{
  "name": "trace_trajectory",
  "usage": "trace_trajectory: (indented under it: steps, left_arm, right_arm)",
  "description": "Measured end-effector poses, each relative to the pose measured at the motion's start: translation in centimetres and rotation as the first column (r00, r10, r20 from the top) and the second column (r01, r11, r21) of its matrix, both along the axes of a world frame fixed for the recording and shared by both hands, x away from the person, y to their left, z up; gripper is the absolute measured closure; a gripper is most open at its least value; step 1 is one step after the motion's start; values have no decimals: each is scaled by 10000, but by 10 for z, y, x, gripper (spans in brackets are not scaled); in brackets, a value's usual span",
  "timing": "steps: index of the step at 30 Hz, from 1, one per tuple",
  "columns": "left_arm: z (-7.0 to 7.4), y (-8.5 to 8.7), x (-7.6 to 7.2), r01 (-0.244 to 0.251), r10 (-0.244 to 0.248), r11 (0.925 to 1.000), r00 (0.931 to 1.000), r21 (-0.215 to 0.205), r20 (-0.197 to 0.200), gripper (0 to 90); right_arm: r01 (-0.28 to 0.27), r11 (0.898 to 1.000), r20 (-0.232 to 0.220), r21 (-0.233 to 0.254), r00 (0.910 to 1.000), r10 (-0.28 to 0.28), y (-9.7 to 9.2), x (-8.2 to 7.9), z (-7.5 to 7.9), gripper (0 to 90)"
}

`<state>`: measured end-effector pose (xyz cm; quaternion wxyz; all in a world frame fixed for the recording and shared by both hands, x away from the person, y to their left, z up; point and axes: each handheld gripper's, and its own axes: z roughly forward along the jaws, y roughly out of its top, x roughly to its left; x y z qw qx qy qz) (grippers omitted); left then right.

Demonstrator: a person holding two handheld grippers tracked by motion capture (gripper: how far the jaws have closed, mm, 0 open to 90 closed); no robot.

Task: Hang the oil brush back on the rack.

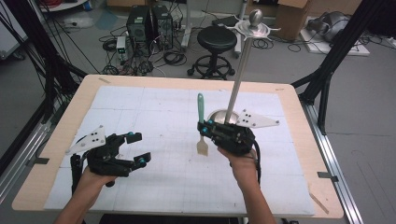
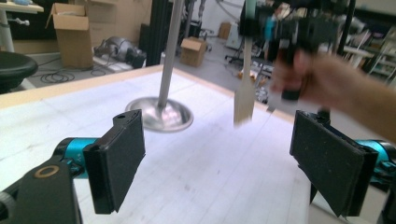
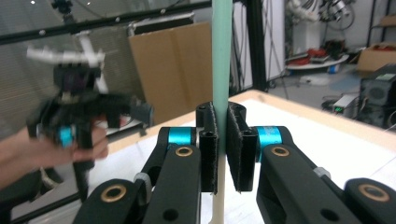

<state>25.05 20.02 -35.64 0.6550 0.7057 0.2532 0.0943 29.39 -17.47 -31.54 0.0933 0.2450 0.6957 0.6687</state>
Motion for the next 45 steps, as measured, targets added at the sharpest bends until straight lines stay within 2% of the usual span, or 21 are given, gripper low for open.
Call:
trace_trajectory:
  steps: [4, 9, 15, 23, 28, 38, 45]
  left_arm:
    - [-14, 8, -4, -159, 156, 9998, 9997, 121, 193, 185]
    - [-29, 18, -8, -545, 543, 9979, 9985, 352, 54, 186]
    - [-34, 27, -9, -838, 832, 9954, 9964, 457, 152, 185]
    - [-38, 32, -10, -782, 783, 9963, 9969, 359, -13, 187]
    - [-38, 32, -11, -811, 811, 9960, 9967, 365, 7, 187]
    - [-39, 32, -11, -707, 708, 9969, 9975, 331, -21, 187]
    - [-40, 33, -11, -770, 775, 9962, 9969, 396, -98, 187]
  right_arm:
    - [340, 9994, 231, 95, 9991, -342, -7, 9, 16, 842]
    - [926, 9952, 358, 317, 9950, -937, -19, 21, 33, 842]
    - [1433, 9862, 413, 830, 9883, -1471, -34, 34, 51, 841]
    - [1902, 9771, 463, 954, 9797, -1952, -45, 45, 69, 841]
    - [2031, 9744, 398, 960, 9774, -2076, -50, 49, 74, 841]
    - [2342, 9669, 95, 1008, 9716, -2363, -58, 58, 70, 840]
    - [2251, 9694, 82, 975, 9739, -2270, -56, 61, 71, 840]
